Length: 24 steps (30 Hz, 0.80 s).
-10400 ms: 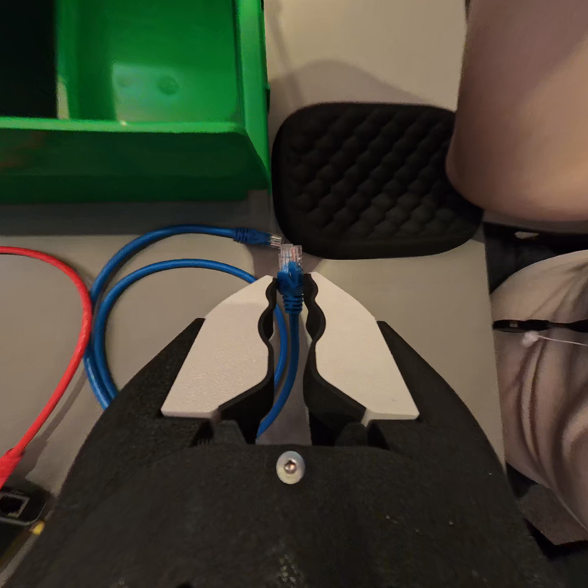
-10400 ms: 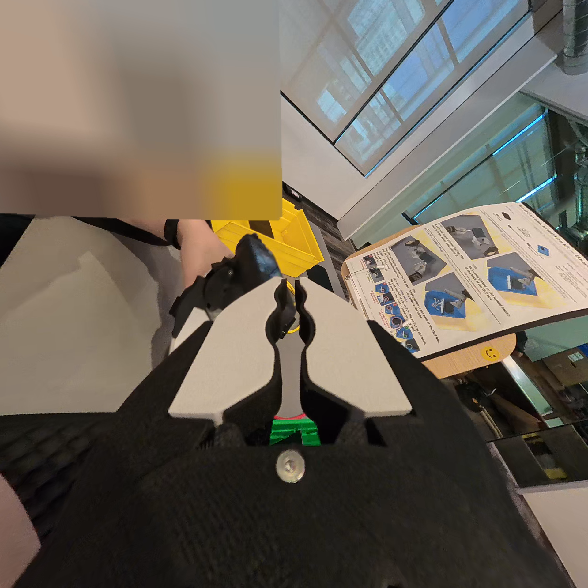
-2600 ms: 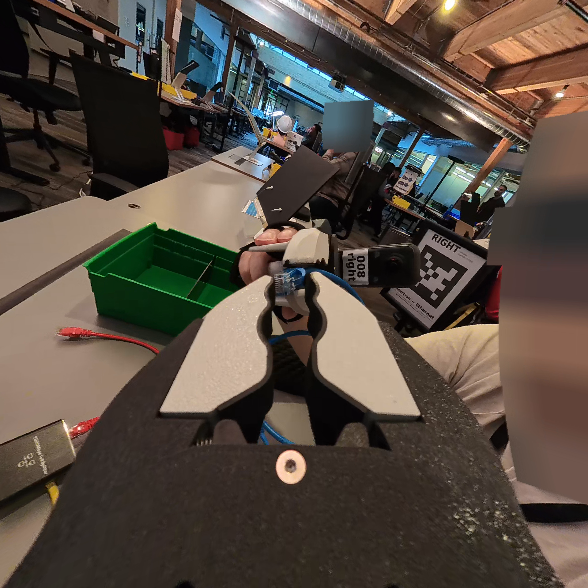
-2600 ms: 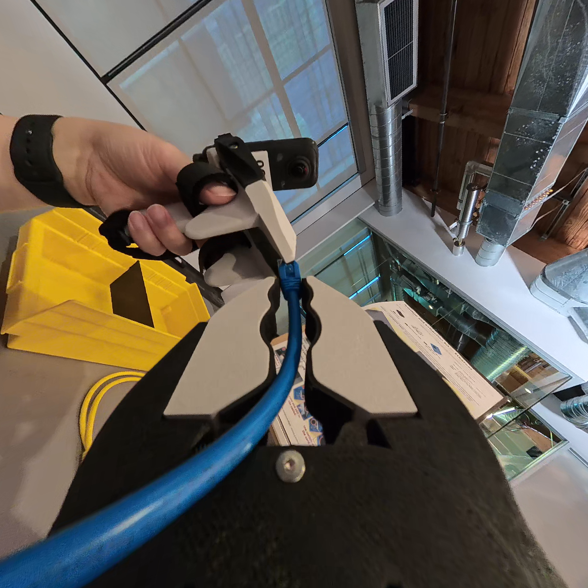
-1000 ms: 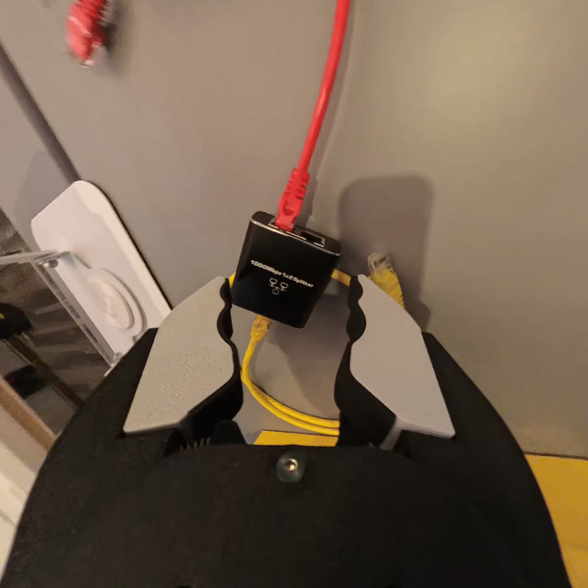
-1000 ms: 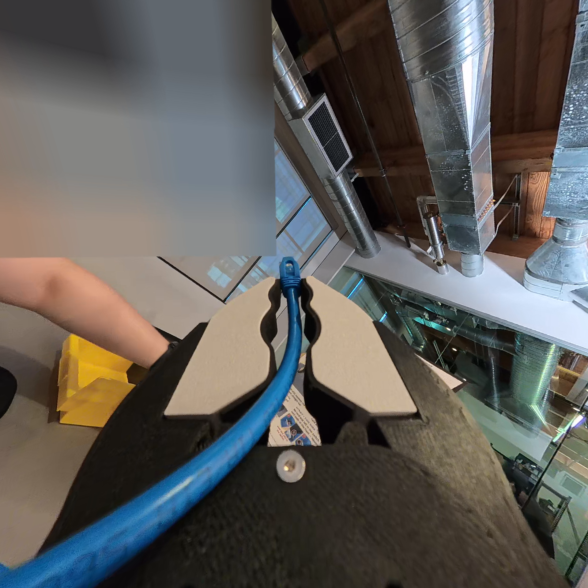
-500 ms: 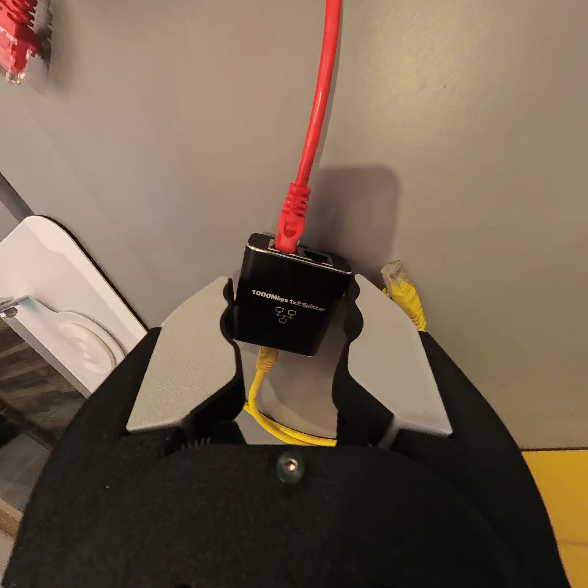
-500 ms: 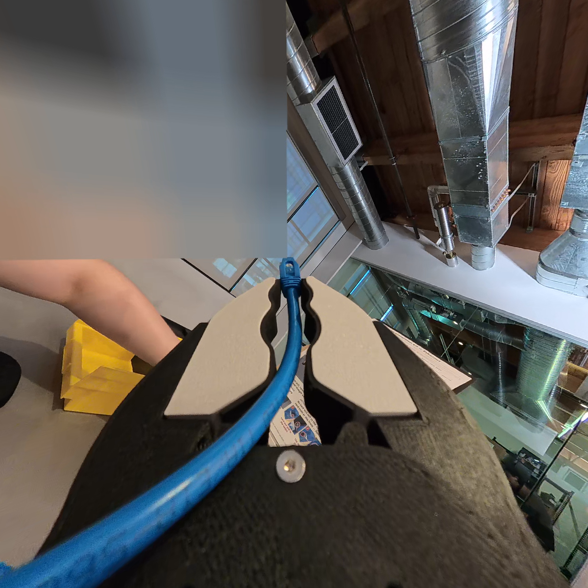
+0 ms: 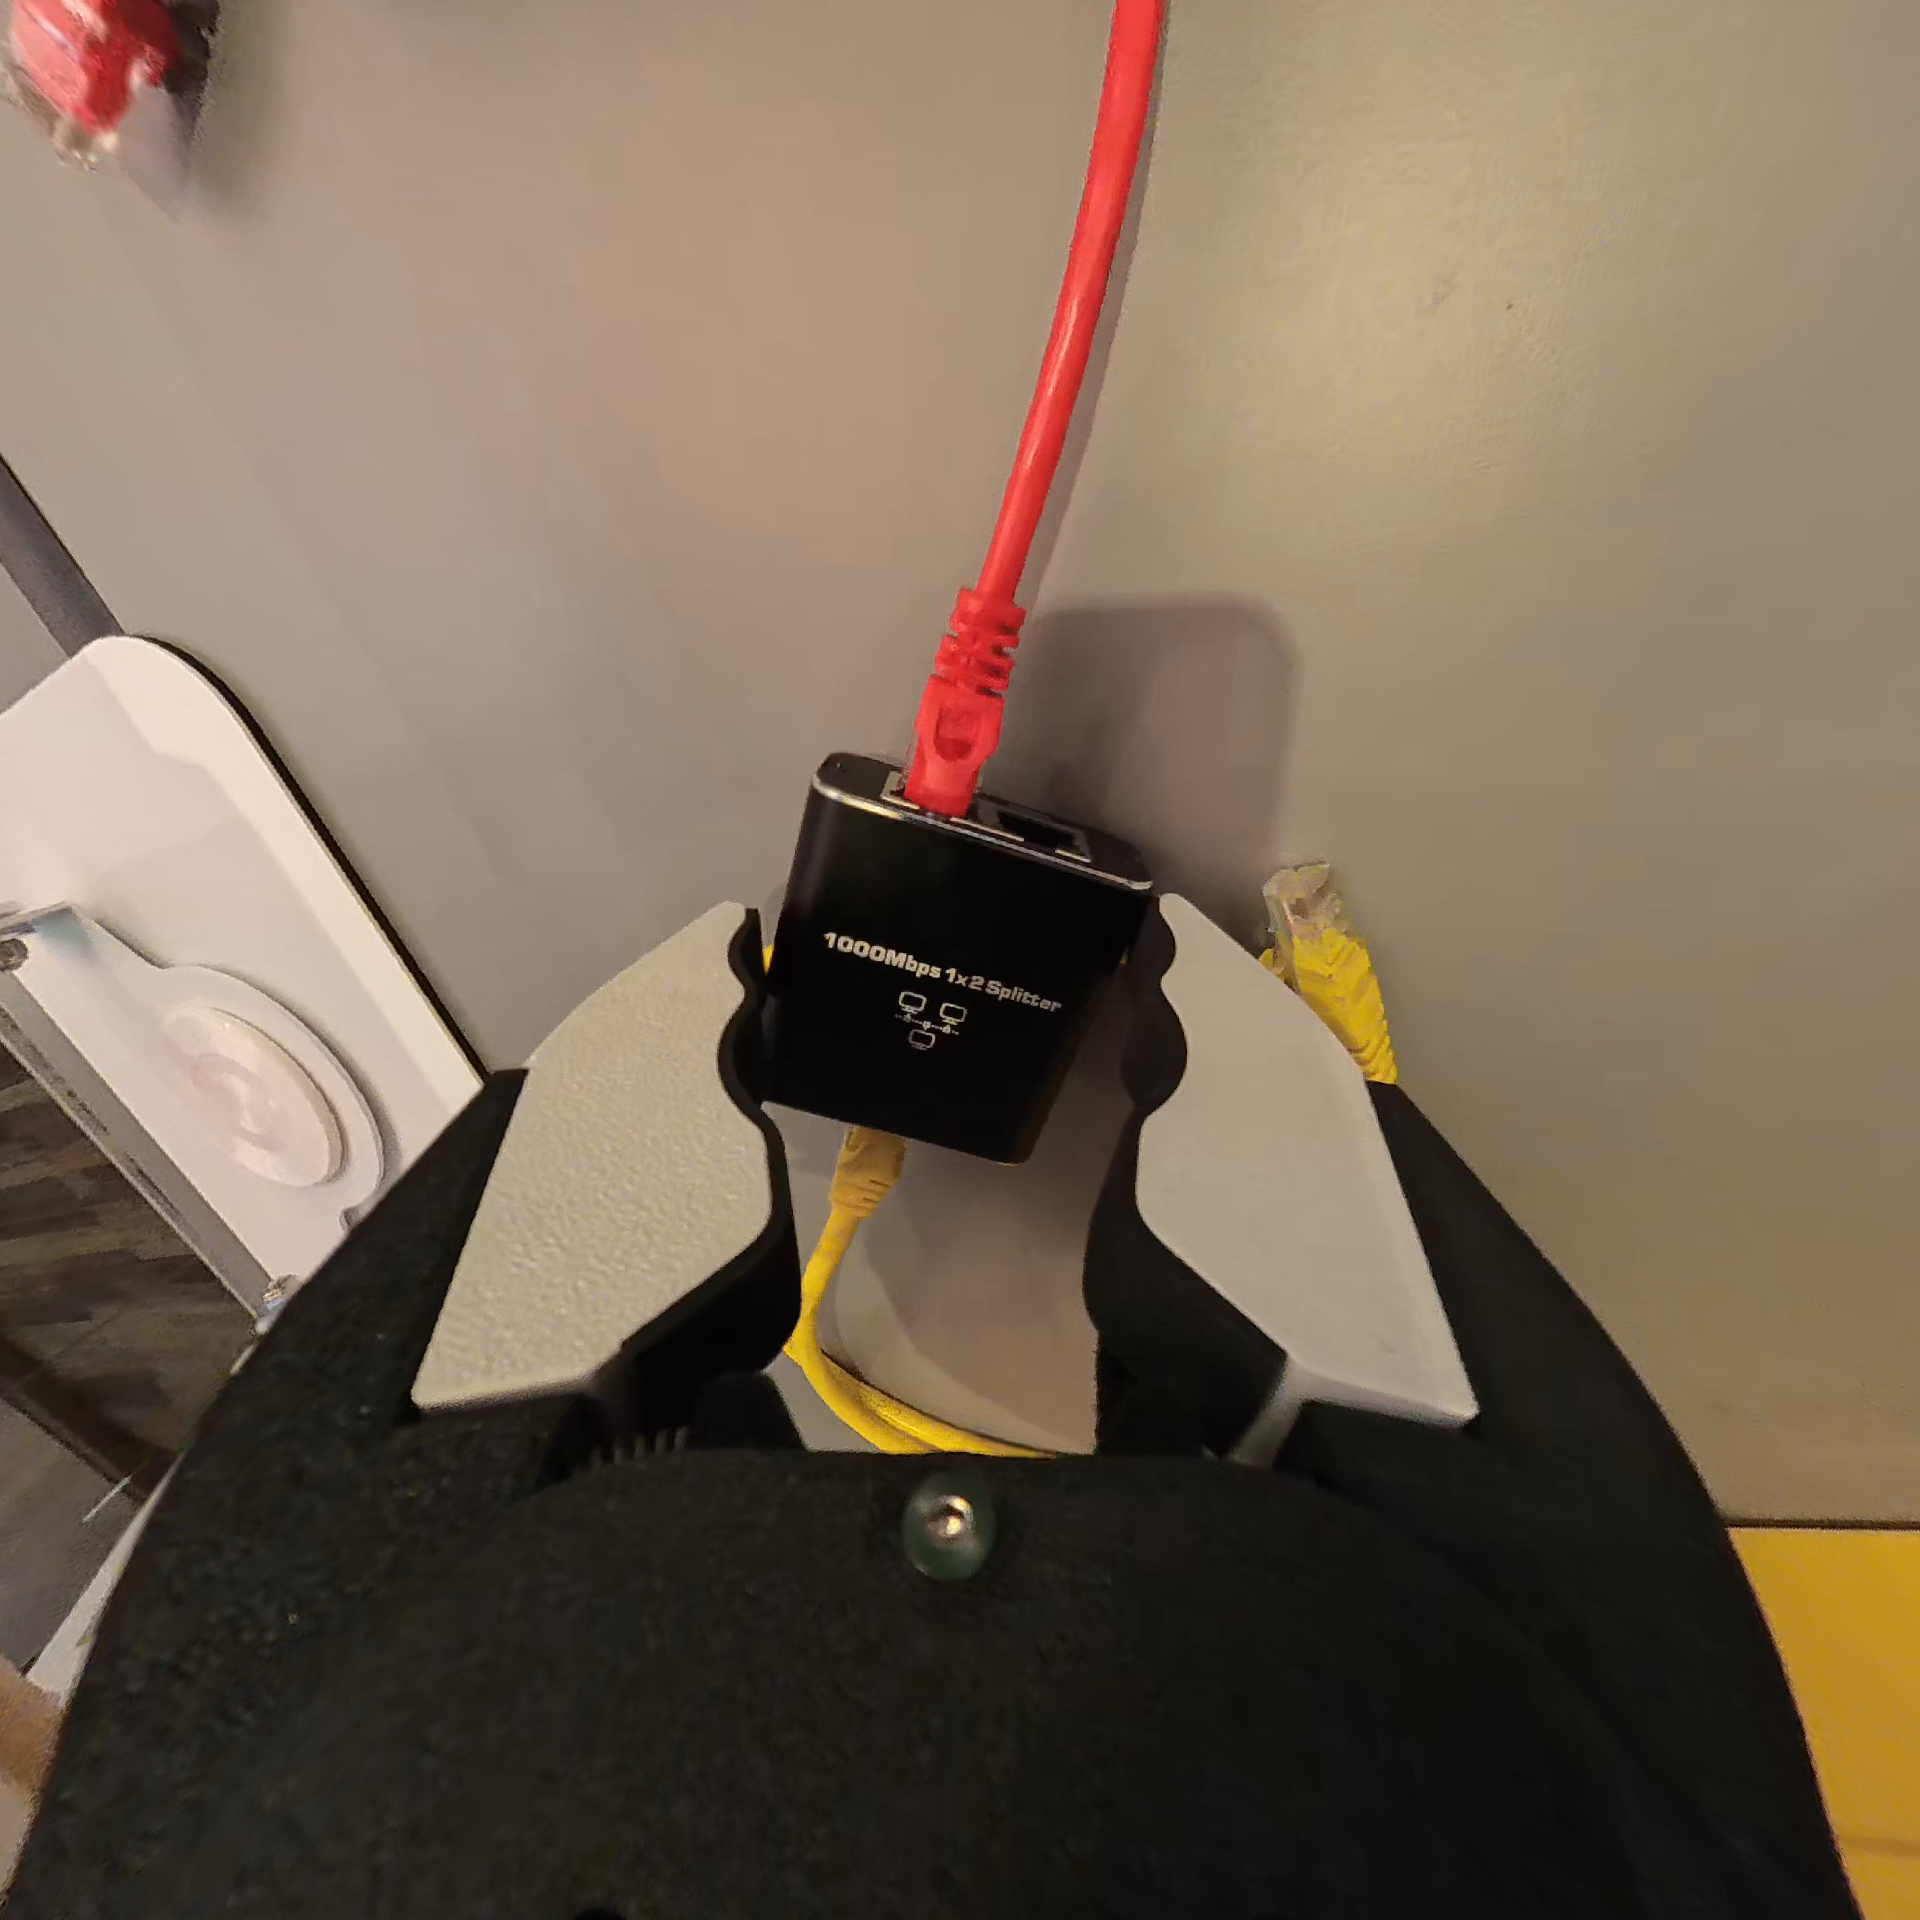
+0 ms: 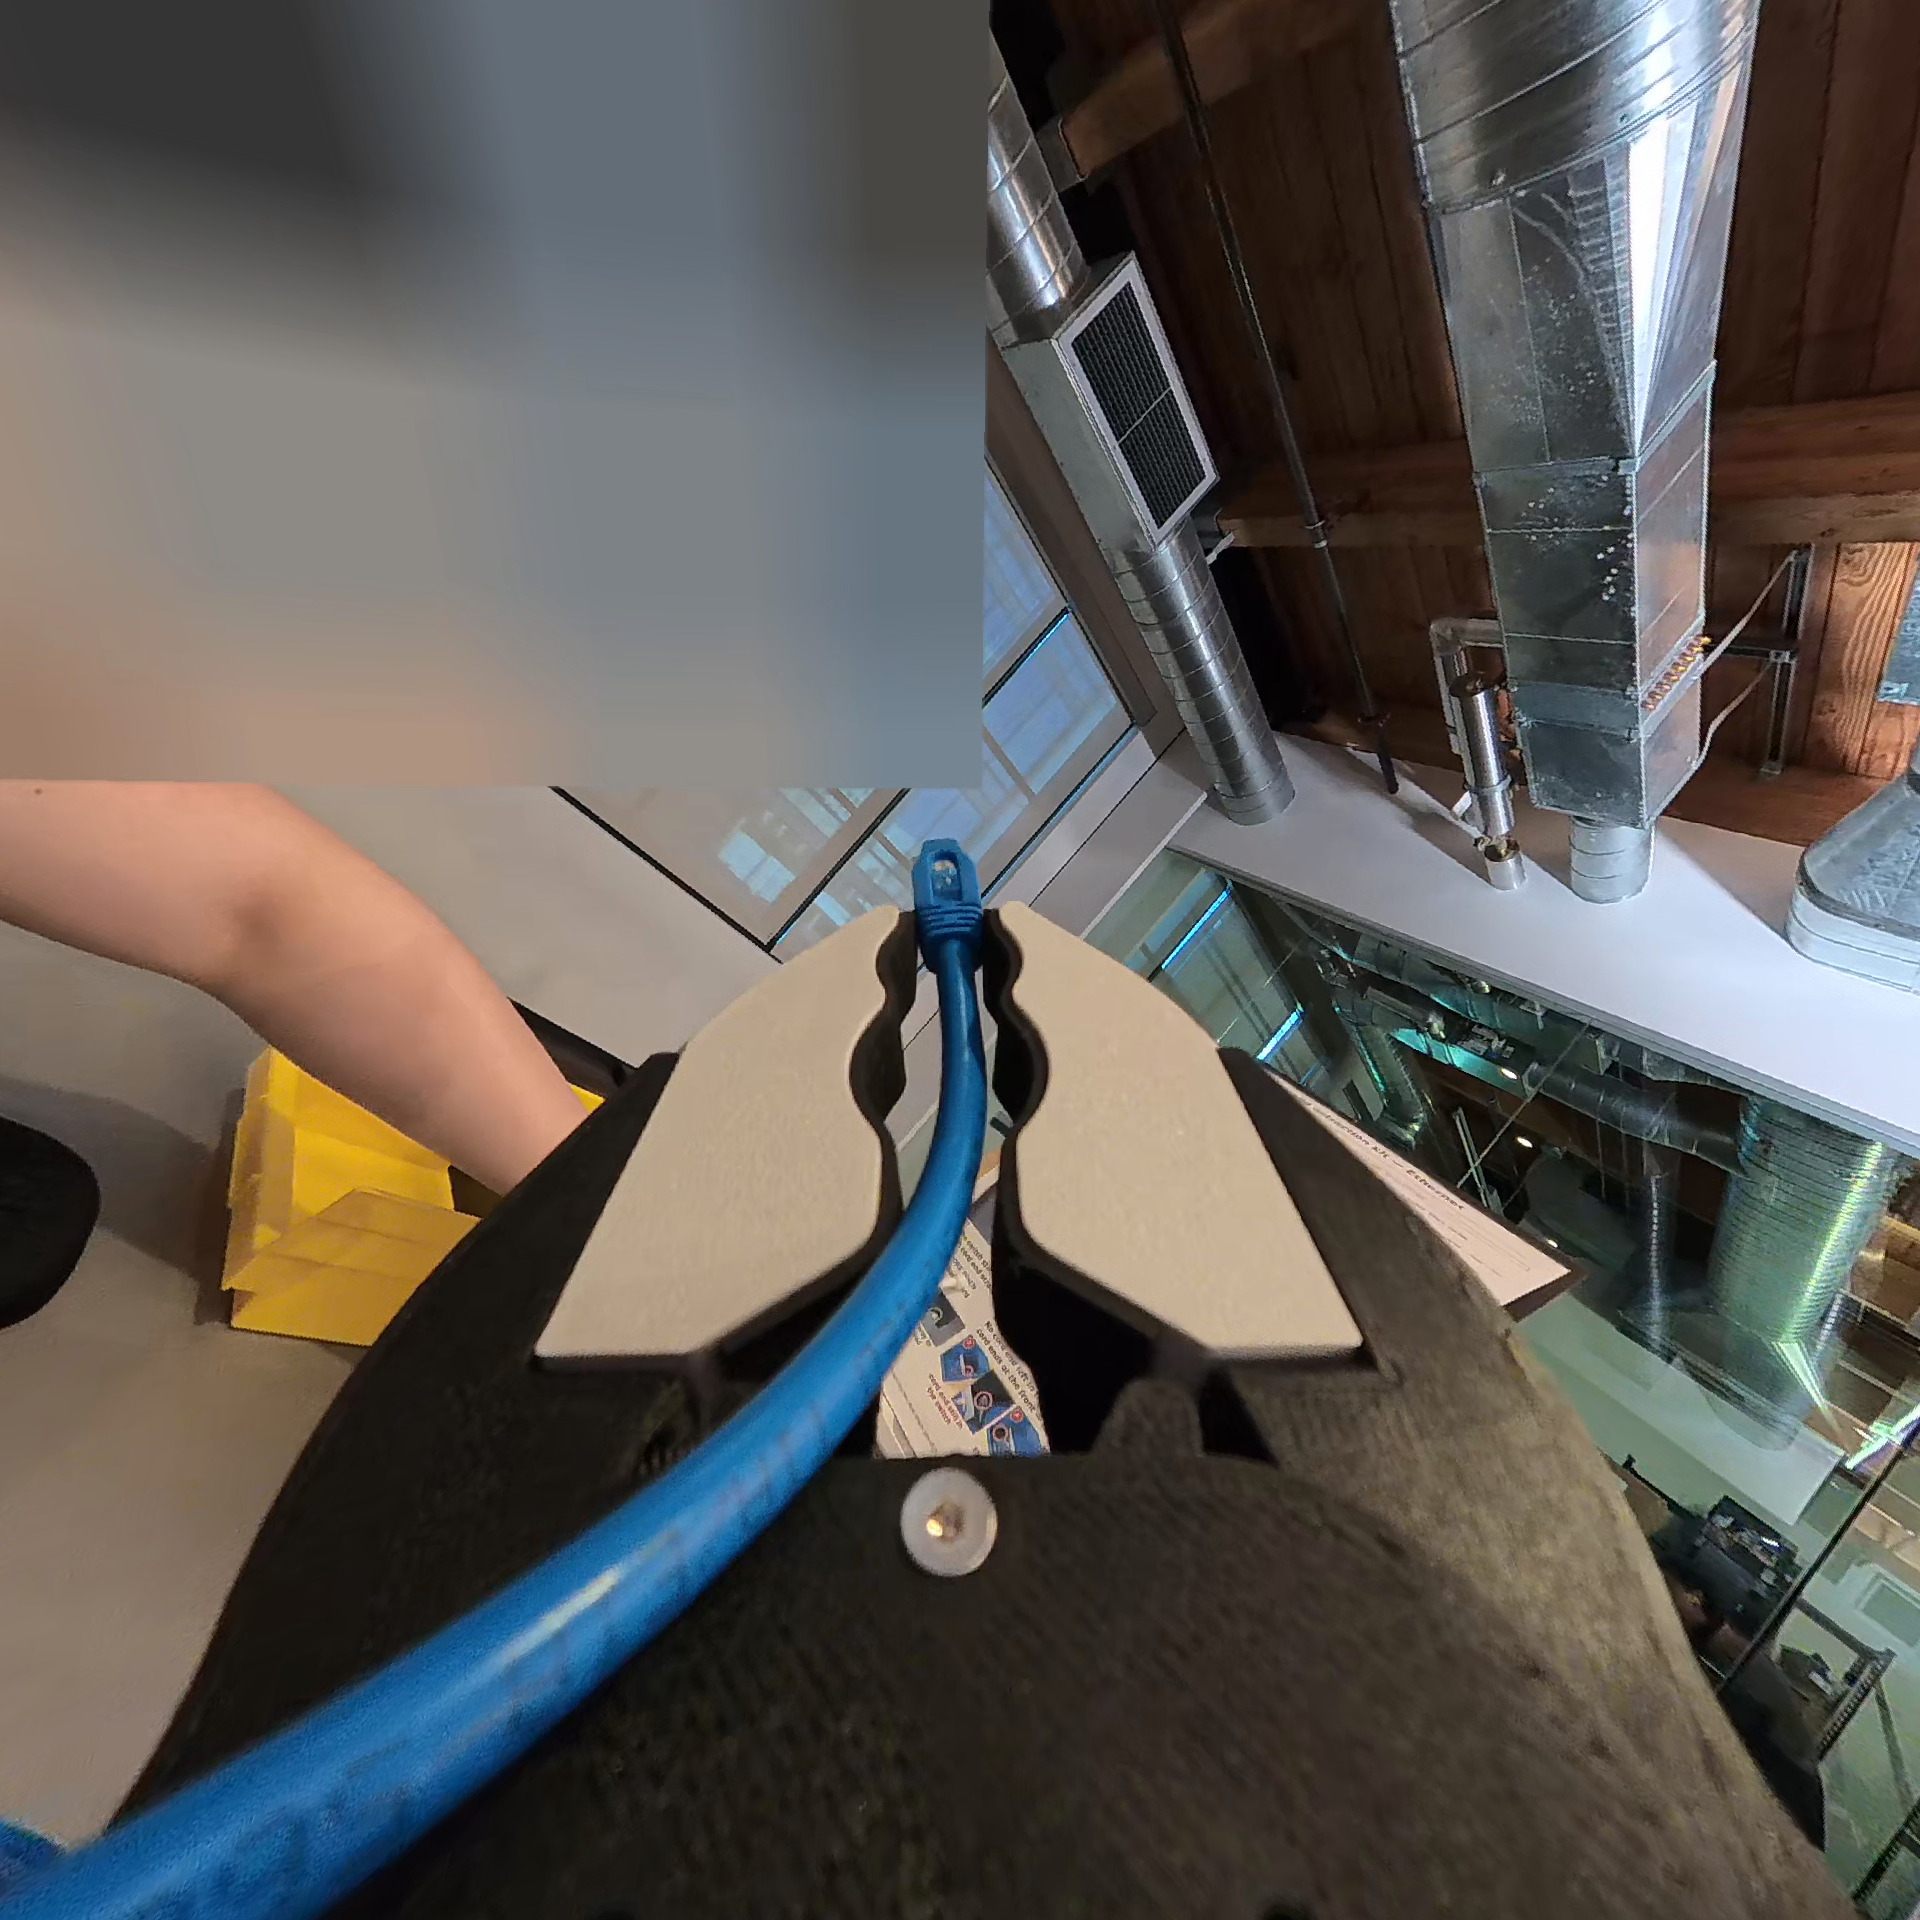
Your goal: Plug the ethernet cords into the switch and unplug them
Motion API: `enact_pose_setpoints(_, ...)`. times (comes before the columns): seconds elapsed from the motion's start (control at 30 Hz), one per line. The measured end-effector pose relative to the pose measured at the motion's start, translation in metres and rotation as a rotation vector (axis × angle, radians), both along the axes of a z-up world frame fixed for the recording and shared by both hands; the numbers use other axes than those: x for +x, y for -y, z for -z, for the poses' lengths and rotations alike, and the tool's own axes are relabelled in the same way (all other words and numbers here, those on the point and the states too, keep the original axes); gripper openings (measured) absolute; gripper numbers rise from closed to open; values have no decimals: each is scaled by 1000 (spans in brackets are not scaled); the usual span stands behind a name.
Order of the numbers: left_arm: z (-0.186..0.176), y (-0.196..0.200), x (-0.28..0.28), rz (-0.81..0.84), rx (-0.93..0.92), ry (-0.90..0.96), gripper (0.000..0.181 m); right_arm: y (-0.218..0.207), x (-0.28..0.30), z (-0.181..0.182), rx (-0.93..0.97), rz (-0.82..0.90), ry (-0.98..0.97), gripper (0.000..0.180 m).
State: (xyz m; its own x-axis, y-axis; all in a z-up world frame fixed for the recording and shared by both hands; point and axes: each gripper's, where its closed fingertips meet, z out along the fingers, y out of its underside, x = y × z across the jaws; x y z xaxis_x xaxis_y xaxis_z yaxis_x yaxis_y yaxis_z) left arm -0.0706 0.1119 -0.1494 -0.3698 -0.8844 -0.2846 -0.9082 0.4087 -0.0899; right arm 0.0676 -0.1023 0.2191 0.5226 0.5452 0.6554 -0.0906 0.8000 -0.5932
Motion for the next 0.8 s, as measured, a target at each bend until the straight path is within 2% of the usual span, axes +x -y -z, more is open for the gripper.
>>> enact_pose_setpoints(0.1,-2,-3,-2,-37,54,-28,65,0,3,-1,0,-1,-7,13)
enact_pose_setpoints(0.2,-14,3,-1,-105,32,1,65,-1,7,-1,-5,-1,-18,13)
enact_pose_setpoints(0.4,-82,18,12,-222,14,327,64,-12,4,2,-65,-1,-13,13)
enact_pose_setpoints(0.57,-143,40,12,-285,28,646,63,-27,-25,16,-161,-18,84,13)
enact_pose_setpoints(0.73,-177,58,2,-314,12,891,63,-46,-70,50,-286,-19,265,13)
enact_pose_setpoints(0.8,-184,62,-4,-305,-14,937,63,-58,-86,68,-342,-11,332,13)
